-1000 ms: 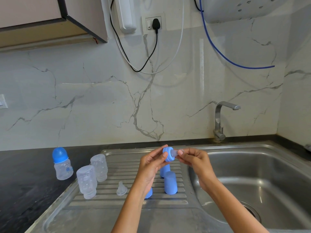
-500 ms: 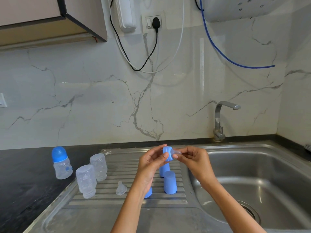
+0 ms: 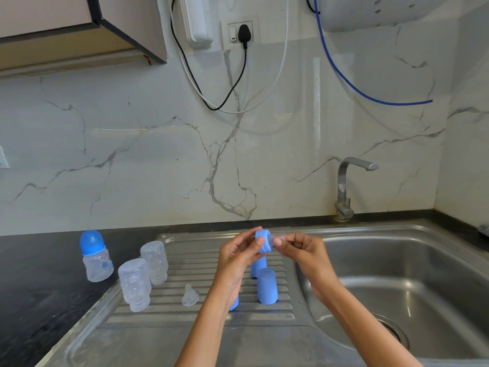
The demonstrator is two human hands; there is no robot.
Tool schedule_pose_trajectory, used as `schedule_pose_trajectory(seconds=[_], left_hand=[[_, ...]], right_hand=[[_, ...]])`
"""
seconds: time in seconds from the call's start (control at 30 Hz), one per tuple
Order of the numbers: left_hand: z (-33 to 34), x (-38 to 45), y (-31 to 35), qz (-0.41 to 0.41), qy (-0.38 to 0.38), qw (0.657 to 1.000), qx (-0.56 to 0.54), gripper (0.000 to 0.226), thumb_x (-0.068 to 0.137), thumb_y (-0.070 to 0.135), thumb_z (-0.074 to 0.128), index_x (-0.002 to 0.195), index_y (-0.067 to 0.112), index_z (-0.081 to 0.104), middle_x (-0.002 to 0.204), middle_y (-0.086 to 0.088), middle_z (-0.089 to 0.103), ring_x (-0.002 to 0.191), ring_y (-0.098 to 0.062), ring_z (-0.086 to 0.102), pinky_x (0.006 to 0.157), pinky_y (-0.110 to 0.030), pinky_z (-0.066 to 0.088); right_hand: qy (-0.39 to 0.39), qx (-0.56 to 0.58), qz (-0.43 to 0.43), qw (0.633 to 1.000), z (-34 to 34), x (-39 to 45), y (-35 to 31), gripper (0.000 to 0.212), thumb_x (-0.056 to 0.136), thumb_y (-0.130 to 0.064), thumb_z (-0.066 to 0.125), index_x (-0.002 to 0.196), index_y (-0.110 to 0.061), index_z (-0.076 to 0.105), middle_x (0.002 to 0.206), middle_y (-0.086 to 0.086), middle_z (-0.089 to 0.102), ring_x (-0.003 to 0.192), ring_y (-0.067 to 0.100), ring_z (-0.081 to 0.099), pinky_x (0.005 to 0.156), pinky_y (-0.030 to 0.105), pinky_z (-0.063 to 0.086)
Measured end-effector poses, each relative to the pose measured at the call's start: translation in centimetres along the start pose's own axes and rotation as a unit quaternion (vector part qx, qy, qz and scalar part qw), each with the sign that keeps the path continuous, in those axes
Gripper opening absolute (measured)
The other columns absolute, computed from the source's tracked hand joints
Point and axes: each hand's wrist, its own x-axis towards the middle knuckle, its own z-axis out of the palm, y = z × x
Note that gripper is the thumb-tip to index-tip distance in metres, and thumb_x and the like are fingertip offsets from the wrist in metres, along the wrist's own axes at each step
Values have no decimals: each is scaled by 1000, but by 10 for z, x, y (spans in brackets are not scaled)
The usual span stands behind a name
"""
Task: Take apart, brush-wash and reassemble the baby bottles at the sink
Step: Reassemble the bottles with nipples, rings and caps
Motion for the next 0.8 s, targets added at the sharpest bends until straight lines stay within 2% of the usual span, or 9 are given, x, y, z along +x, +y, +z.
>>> schedule_pose_trajectory(seconds=[0.1,0.2,0.33,0.4,0.57,0.7,0.8], left_hand=[[0,-1,4,-21,-1,999,-24,36,80,26,66,109,4,69,106,-15,71,104,-31,66,89,-34,54],[-1,-3,9,-36,-15,998,-48,40,88,31,57,106,-2,69,104,-20,71,97,-28,69,81,-28,55],[2,-5,10,-54,-32,997,-35,41,87,35,56,108,2,70,107,-15,71,100,-23,68,82,-28,55],[2,-5,9,-63,-43,997,-31,42,87,34,57,111,2,68,110,-12,71,104,-22,67,85,-29,55],[3,-6,9,-69,-52,995,-48,40,87,31,57,112,2,68,111,-12,71,105,-22,67,89,-32,54],[8,-6,9,-78,-58,993,-70,35,86,25,57,108,1,68,111,-12,70,102,-23,68,86,-30,55],[9,-6,7,-83,-62,992,-79,37,86,24,56,111,-1,67,113,-14,69,105,-24,67,86,-30,55]], right_hand=[[-30,45,40,998,0,-2,-1,20,80,-3,72,100,0,70,96,12,75,90,19,71,78,21,56],[-65,36,32,997,0,-2,-4,35,77,2,74,110,-5,67,105,7,74,97,19,71,80,24,56],[-57,-26,-2,998,3,-1,-2,36,73,-12,79,108,-12,71,103,4,74,99,19,69,83,29,56],[-48,-46,-22,998,2,-1,-3,33,72,-17,78,105,-14,73,101,2,75,98,17,69,84,28,56],[-35,-46,-42,997,2,-2,-2,17,79,-7,74,95,-9,75,95,3,76,94,17,71,83,27,56],[7,2,-25,1000,4,-1,0,8,82,-2,70,84,-8,75,86,6,76,83,14,72,73,19,55],[20,44,-4,999,3,-1,3,7,84,-3,68,86,-2,74,88,11,76,83,15,72,72,19,55]])
